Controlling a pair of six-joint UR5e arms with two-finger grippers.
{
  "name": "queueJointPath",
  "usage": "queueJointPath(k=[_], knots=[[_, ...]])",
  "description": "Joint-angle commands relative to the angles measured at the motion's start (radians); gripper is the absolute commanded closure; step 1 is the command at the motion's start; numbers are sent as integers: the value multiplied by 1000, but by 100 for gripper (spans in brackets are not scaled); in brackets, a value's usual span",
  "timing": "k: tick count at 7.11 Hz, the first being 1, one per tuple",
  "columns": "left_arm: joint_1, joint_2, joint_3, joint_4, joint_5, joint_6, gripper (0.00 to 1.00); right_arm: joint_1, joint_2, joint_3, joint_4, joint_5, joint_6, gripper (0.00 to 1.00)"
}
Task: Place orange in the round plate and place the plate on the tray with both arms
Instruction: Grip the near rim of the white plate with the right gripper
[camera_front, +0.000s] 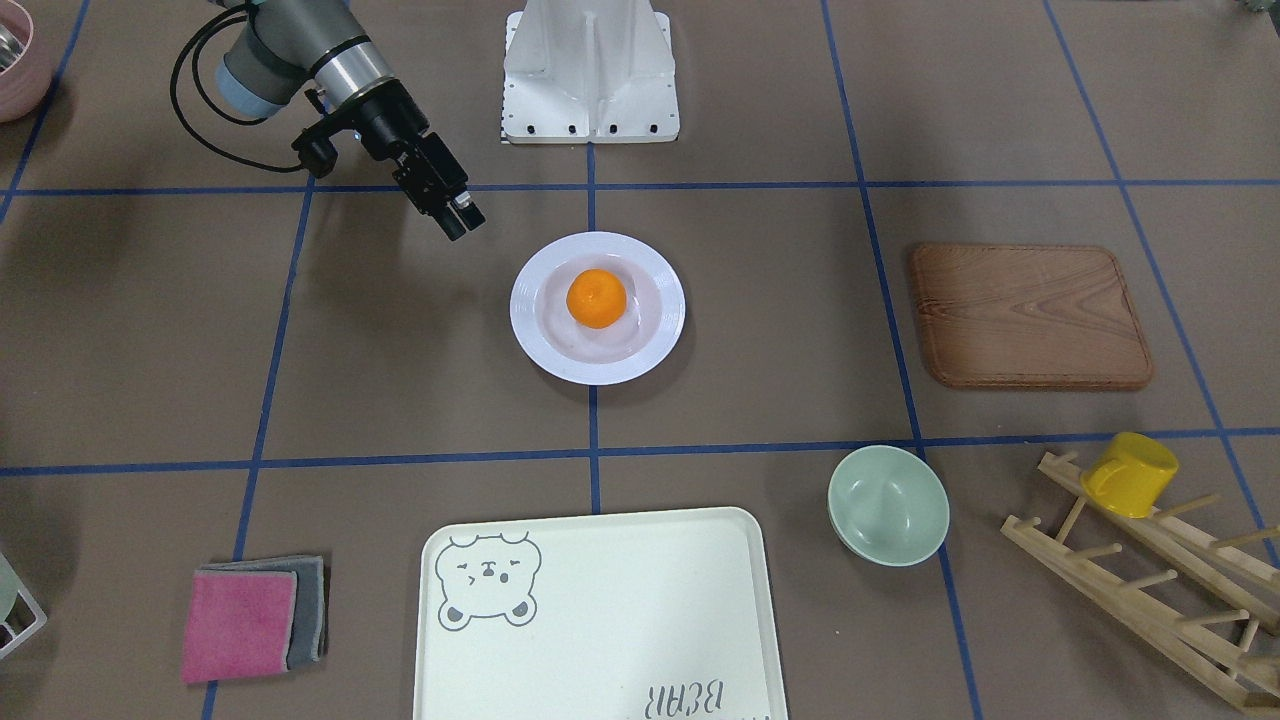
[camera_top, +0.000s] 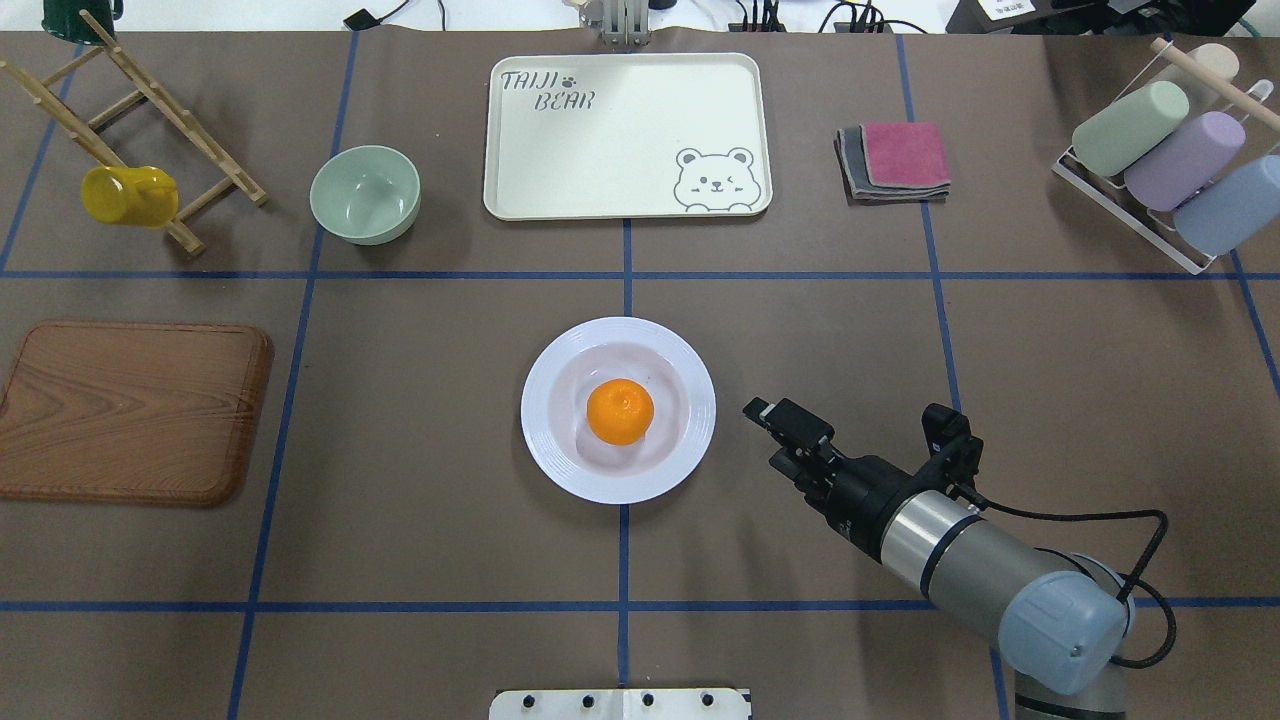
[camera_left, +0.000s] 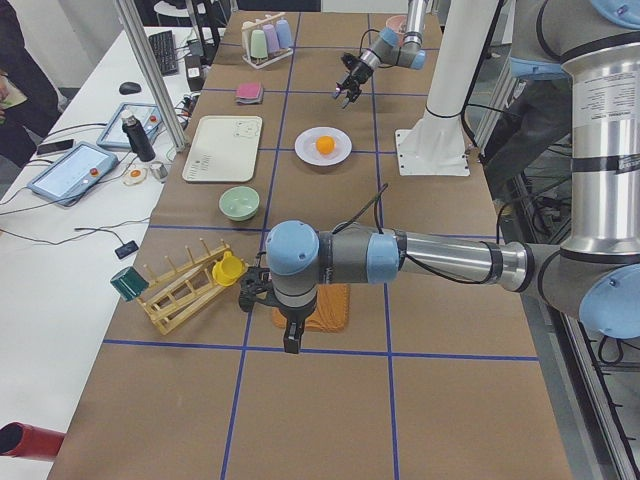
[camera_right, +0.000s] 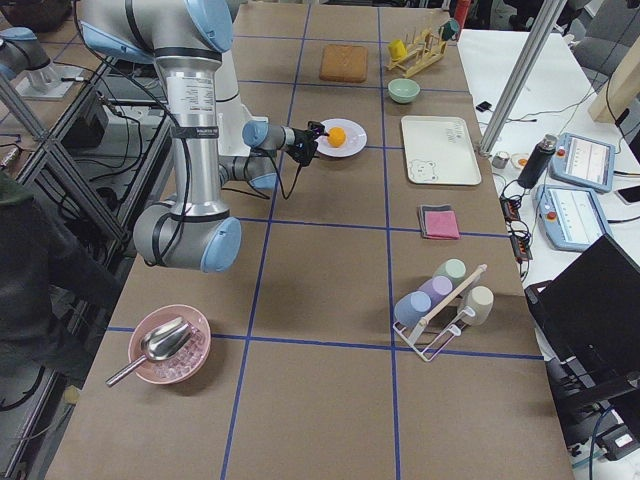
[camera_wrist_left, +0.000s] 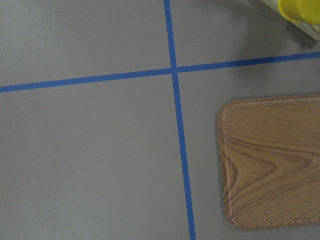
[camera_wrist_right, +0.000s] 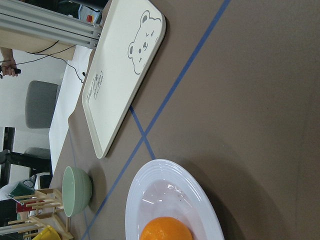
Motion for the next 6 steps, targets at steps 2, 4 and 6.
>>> queueJointPath(k=[2, 4, 6], knots=[[1, 2, 1, 0, 0, -2, 1, -5, 108, -85, -84, -7, 71, 20], [1, 0, 2, 0, -2, -7, 1, -5, 136, -95, -198, -3, 68, 20], [1, 0, 7, 0, -2, -8, 1, -8, 144, -128, -198, -3, 70, 25]])
